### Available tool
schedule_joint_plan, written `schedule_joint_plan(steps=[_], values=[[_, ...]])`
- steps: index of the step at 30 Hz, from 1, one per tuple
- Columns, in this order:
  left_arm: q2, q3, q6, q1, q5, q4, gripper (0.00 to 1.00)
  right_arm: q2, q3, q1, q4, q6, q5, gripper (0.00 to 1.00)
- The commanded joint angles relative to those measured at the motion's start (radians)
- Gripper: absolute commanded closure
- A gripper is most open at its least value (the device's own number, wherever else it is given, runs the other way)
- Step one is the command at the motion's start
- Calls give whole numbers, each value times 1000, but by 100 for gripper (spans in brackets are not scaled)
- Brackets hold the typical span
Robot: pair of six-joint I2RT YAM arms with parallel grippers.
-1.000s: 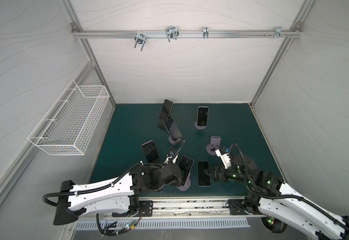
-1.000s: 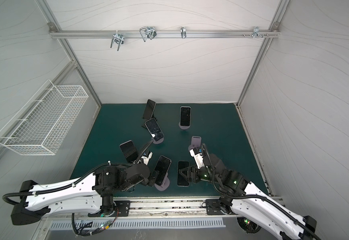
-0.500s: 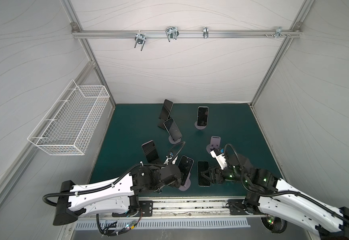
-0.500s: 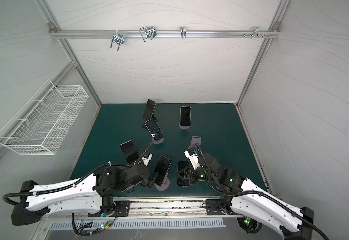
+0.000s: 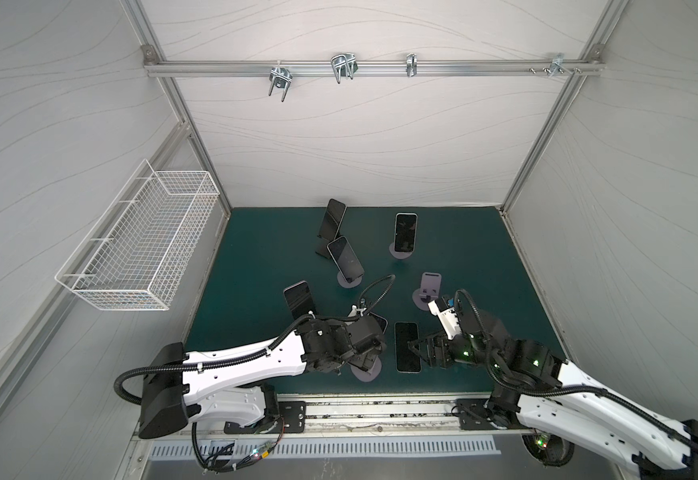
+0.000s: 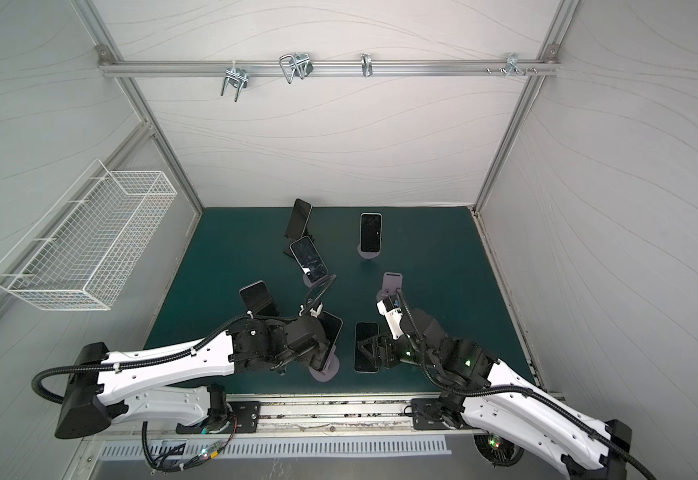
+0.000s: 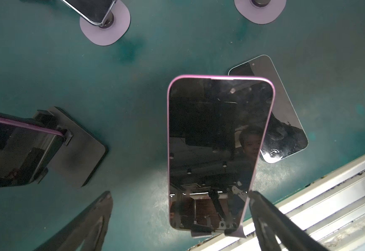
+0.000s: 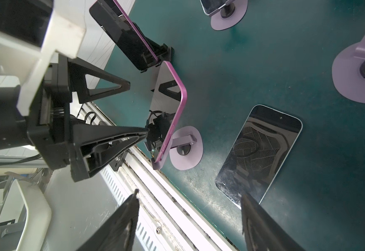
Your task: Remove the phone from the phone stand
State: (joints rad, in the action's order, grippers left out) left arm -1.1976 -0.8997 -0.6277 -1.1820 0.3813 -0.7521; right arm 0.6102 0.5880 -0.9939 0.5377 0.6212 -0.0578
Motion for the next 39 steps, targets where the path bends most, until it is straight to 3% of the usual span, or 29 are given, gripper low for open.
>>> schedule_joint_plan(steps=[1,39], values=[[-9,-53,26,8,-31,45,1,-15,3,-6,22,13,23,25],[-161,-112,77,39,-77,85,1,-85,-43,-6,58,73,73,23]])
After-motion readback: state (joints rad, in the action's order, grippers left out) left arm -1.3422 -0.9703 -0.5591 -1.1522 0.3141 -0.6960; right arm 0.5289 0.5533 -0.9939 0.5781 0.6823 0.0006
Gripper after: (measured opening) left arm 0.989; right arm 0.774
